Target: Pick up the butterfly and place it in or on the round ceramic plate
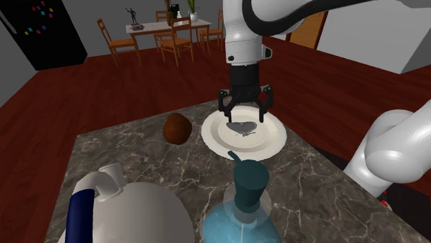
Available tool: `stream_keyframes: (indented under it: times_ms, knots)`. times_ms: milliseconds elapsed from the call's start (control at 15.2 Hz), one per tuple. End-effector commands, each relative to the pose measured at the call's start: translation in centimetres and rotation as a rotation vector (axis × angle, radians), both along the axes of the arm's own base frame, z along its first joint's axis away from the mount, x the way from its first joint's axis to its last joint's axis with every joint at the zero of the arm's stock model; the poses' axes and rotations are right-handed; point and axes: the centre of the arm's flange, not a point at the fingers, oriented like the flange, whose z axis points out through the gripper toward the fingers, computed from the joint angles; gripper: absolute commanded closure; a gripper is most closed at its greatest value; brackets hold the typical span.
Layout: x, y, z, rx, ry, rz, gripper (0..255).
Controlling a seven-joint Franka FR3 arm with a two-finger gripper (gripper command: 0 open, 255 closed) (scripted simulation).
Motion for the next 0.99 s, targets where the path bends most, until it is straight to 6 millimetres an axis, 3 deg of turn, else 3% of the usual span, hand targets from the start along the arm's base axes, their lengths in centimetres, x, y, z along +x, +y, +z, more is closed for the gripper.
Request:
stream_keyframes:
  times_ms: [0, 132, 396, 924]
  knots:
    - [0.0, 0.0, 0.0, 0.0, 0.0, 0.0, 0]
    - [0.0, 0.0, 0.0, 0.0, 0.0, 0.0, 0]
    - [1.1, -0.7, 4.8, 0.0, 0.0, 0.0, 0]
    - [1.1, -0.7, 4.8, 0.0, 0.0, 0.0, 0]
